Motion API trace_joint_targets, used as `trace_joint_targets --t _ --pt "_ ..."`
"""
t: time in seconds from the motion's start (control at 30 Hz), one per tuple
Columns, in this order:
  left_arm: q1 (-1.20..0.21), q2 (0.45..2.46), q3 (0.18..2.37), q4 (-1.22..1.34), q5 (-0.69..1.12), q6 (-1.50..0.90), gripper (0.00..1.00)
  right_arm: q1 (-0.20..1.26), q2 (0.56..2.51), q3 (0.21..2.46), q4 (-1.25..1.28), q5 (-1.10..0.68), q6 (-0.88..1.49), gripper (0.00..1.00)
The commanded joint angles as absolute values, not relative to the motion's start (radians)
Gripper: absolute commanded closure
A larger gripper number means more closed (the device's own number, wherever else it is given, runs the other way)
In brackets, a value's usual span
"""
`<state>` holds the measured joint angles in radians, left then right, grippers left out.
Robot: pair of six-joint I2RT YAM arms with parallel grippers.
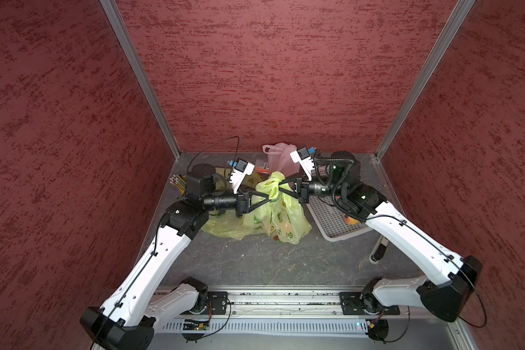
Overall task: Place the peach into a plastic bag & tie a knot
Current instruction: Cross the plastic bag at the center of the board.
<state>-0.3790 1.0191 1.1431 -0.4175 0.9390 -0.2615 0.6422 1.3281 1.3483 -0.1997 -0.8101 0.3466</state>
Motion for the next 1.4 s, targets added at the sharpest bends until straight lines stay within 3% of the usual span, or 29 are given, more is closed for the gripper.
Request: trace_joint_targets --t 0.0,0.27,0.6,0.93,1.37 --pt "-0.330 0.983 1.120 -0.351 0.994 -0.294 0.85 0.638 1.316 1.398 -0.291 -0.793 0.281 1.00" --pt "-0.281 0.980 1.144 -0.455 1.050 -0.261 0.99 0.638 1.316 1.449 -0.419 -0.706 0.211 1.00" --pt "-0.319 1.008 1.140 -0.373 1.109 -0.329 1.00 0.638 1.318 1.447 -0.376 -0.587 0.254 1.00" --pt "-0.452 1.057 1.064 -0.173 1.034 -0.427 1.00 0.678 1.287 1.335 -0.059 -0.460 0.442 1.00" --pt "-0.466 1.084 0.946 0.042 0.988 -0.527 1.00 0.684 1.248 1.128 0.534 -0.674 0.877 1.00"
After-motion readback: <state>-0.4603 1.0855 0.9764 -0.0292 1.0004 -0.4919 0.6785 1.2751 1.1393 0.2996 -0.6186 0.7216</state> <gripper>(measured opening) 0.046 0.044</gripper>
